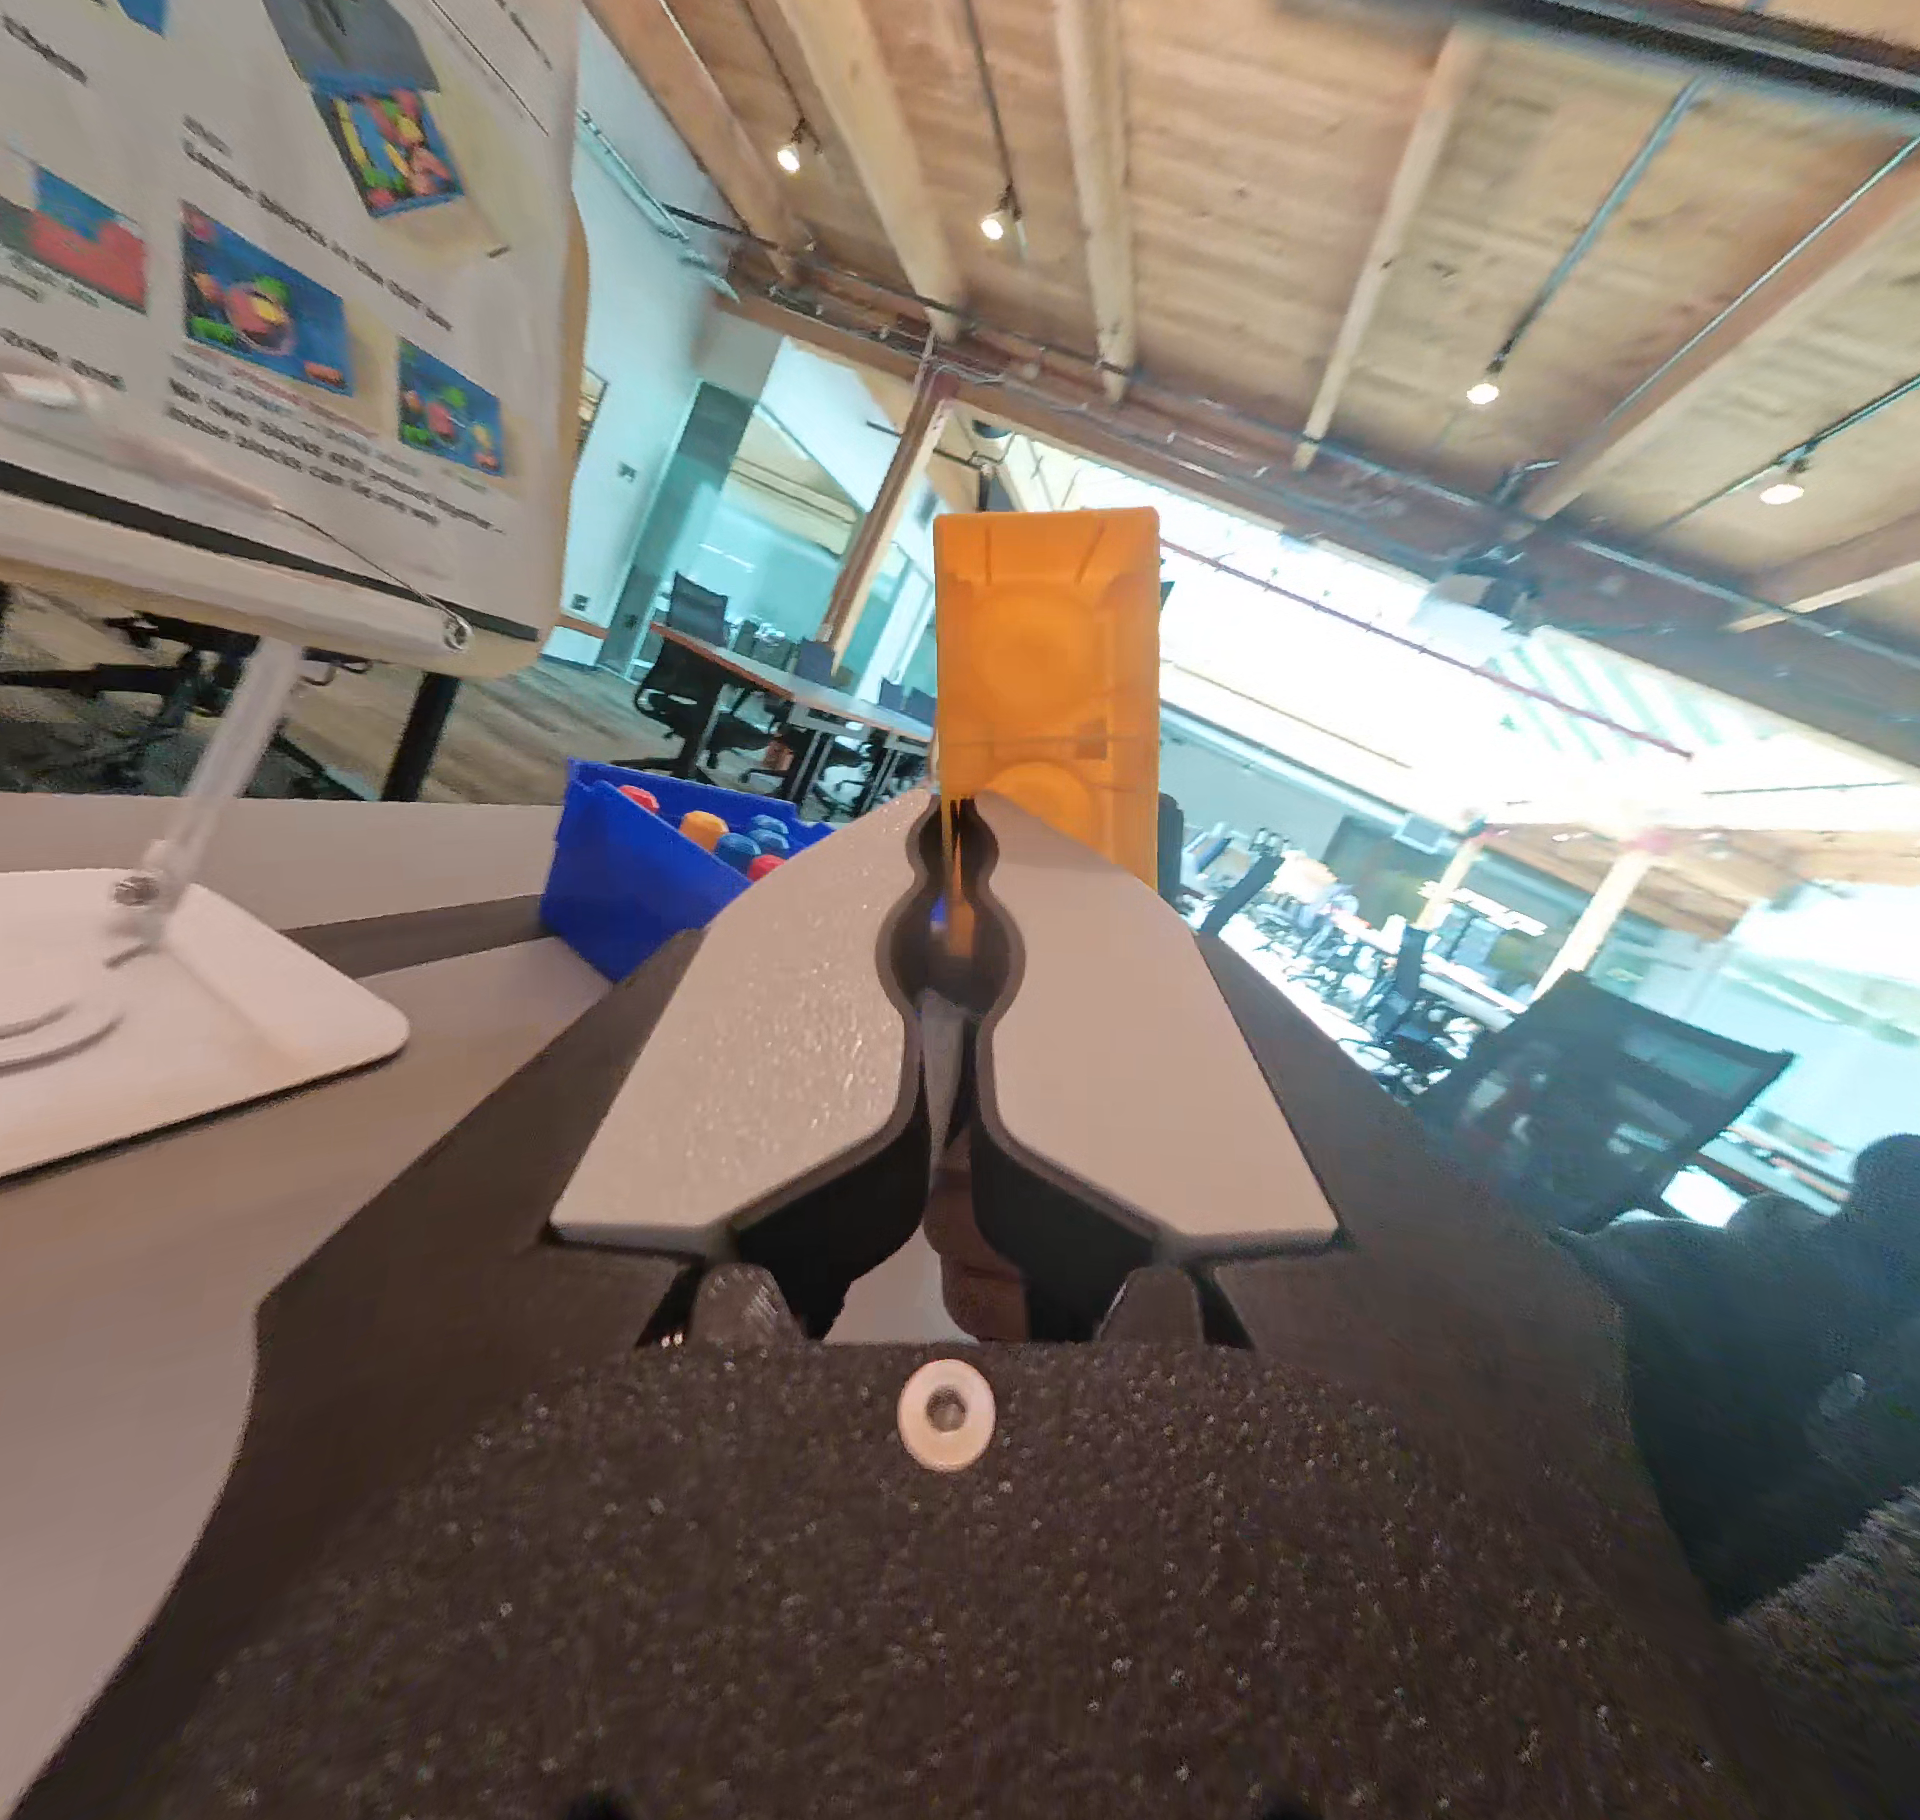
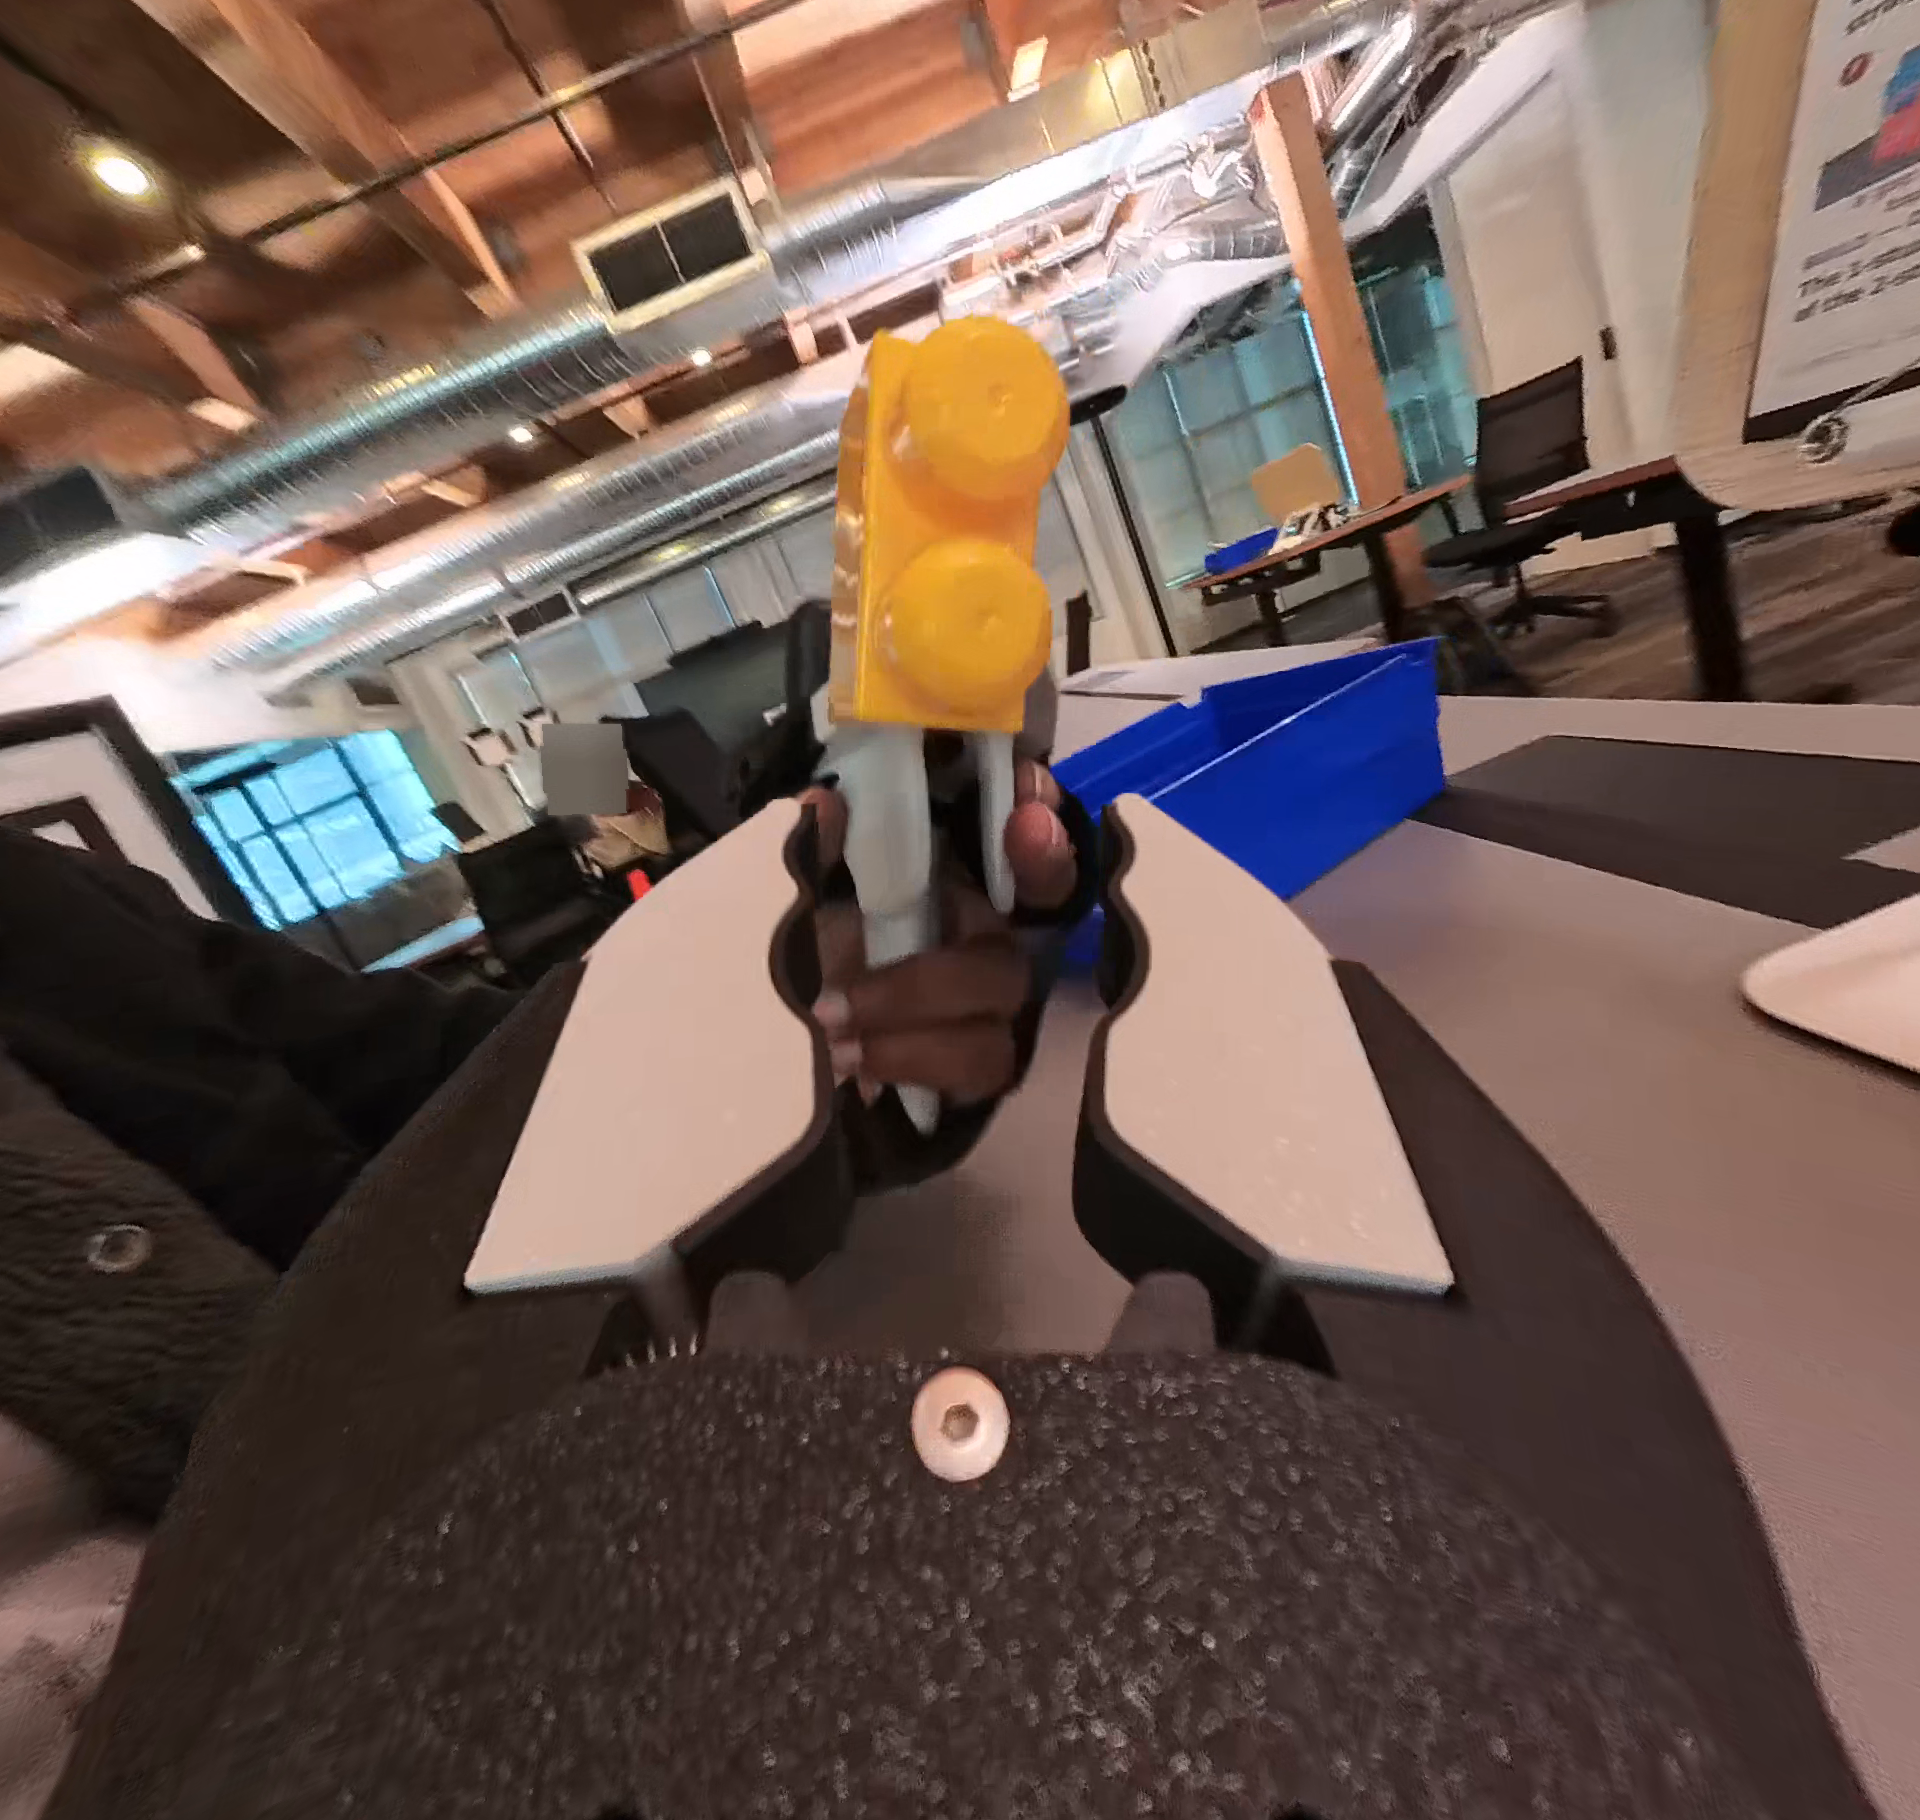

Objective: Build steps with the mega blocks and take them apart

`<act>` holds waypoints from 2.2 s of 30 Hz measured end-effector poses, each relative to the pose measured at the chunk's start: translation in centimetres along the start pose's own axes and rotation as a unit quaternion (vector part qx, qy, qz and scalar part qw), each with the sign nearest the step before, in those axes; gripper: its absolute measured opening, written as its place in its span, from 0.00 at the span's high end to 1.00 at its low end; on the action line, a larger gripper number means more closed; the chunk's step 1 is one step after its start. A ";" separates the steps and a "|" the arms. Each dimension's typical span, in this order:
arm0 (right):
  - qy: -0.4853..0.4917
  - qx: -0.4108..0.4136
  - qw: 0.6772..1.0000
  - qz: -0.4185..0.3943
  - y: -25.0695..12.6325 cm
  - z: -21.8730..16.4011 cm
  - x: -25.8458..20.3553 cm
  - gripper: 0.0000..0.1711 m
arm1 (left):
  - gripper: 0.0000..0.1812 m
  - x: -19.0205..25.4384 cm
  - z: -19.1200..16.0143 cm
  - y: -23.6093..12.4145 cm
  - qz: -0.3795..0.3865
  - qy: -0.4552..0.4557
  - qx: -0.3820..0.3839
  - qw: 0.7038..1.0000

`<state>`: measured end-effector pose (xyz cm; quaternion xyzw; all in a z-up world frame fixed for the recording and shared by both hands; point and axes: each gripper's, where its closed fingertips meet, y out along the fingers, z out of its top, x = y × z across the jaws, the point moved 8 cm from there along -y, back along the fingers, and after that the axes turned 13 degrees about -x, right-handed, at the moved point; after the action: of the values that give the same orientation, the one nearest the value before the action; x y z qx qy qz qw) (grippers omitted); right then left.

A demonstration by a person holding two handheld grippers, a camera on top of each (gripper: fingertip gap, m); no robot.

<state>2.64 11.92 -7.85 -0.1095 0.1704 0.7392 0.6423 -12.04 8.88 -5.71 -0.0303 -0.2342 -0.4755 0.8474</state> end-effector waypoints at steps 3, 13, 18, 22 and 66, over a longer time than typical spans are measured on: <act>0.016 0.016 0.999 0.022 0.2 0.2 -0.5 0.71 | 0.99 0.0 -1.2 0.4 -0.009 -0.004 -0.006 1.000; 0.008 0.000 0.999 0.037 -0.7 0.9 -0.6 0.81 | 0.96 0.5 -1.7 0.7 -0.039 0.049 -0.054 0.997; -0.091 -0.119 0.988 -0.042 -2.3 2.6 -0.5 0.81 | 0.77 -0.3 -0.1 -1.0 -0.033 0.171 -0.204 0.963; -0.152 -0.257 0.949 -0.097 -3.2 2.0 0.0 0.81 | 0.73 0.0 0.3 -2.3 -0.011 0.250 -0.282 0.926; -0.175 -0.310 0.929 -0.105 -2.5 -0.4 0.9 0.71 | 0.77 -2.2 10.8 -12.9 0.237 0.285 -0.199 0.907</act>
<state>4.98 12.91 -8.86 -0.1898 -0.1947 0.6909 0.6698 -27.59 6.57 0.77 -0.1159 0.1306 -0.2858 0.9423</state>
